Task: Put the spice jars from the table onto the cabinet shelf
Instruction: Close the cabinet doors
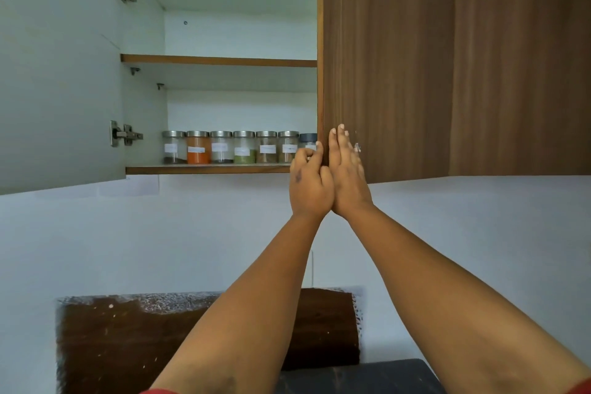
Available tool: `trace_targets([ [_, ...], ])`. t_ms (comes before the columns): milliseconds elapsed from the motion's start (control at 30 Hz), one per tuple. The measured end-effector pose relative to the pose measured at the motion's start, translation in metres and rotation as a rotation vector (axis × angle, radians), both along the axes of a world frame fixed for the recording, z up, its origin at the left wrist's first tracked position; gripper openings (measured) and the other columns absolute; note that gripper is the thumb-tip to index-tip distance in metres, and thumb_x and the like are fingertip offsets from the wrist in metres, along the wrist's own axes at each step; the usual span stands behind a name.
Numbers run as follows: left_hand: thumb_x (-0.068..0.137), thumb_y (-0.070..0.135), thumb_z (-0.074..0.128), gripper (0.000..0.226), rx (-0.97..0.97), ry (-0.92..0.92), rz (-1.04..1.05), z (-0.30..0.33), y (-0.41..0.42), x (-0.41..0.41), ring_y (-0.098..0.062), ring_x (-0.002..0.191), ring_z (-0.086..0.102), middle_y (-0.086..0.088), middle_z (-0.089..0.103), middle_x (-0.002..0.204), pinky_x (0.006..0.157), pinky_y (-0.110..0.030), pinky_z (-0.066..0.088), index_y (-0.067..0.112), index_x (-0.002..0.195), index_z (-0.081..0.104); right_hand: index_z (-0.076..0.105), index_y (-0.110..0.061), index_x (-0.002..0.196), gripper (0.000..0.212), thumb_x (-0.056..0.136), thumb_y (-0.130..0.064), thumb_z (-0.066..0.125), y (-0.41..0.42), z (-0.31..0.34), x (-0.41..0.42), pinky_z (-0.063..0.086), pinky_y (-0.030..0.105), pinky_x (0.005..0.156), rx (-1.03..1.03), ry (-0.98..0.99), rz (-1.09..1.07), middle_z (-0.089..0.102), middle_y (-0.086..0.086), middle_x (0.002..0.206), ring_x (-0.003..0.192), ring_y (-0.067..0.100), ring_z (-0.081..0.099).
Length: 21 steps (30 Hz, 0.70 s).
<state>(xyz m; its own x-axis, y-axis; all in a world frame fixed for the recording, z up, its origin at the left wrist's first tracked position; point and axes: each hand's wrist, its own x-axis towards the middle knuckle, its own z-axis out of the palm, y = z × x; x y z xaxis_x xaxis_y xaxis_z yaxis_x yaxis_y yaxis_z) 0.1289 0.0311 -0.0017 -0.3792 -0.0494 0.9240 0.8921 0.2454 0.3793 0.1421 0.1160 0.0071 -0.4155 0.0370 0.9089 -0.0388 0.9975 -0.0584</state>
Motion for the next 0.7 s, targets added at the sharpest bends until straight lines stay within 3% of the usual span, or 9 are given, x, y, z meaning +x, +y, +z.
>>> trace_targets([
  [300,0.093,0.011,0.041,0.053,-0.094,-0.182,-0.019,0.004,-0.011,-0.068,-0.022,0.108,0.054,-0.009,0.047,0.128,0.092,-0.039,0.051,0.010,0.147,0.042,-0.007,-0.013,0.155,0.085,0.096,-0.020,0.053,-0.008,-0.003,-0.063,0.002,0.033,0.119,-0.079,-0.212,-0.054,-0.019,0.004,0.161,0.149,0.017,-0.012],
  [500,0.096,0.008,0.042,0.056,-0.280,-0.238,-0.115,-0.005,-0.017,-0.110,-0.025,0.141,0.035,-0.011,0.032,0.155,0.114,-0.034,0.030,0.008,0.151,0.030,-0.010,-0.014,0.155,0.089,0.094,-0.018,0.055,-0.006,-0.002,-0.096,0.007,0.037,0.122,-0.103,-0.396,-0.103,-0.019,0.004,0.160,0.149,0.018,-0.008],
  [600,0.097,0.010,0.042,0.057,-0.326,-0.280,-0.098,-0.001,-0.016,-0.132,-0.025,0.144,0.029,-0.011,0.027,0.158,0.117,-0.035,0.026,0.008,0.153,0.027,-0.012,-0.017,0.154,0.085,0.097,-0.019,0.051,-0.004,-0.005,-0.113,0.008,0.038,0.122,-0.165,-0.432,-0.106,-0.022,0.003,0.160,0.149,0.019,-0.010],
  [700,0.098,0.013,0.041,0.059,-0.389,-0.279,-0.056,-0.001,-0.014,-0.148,-0.024,0.147,0.022,-0.008,0.022,0.161,0.117,-0.034,0.023,0.010,0.154,0.023,-0.019,-0.017,0.152,0.095,0.095,-0.016,0.056,-0.003,-0.007,-0.129,0.008,0.040,0.121,-0.196,-0.492,-0.123,-0.032,0.002,0.156,0.147,0.020,-0.019],
])
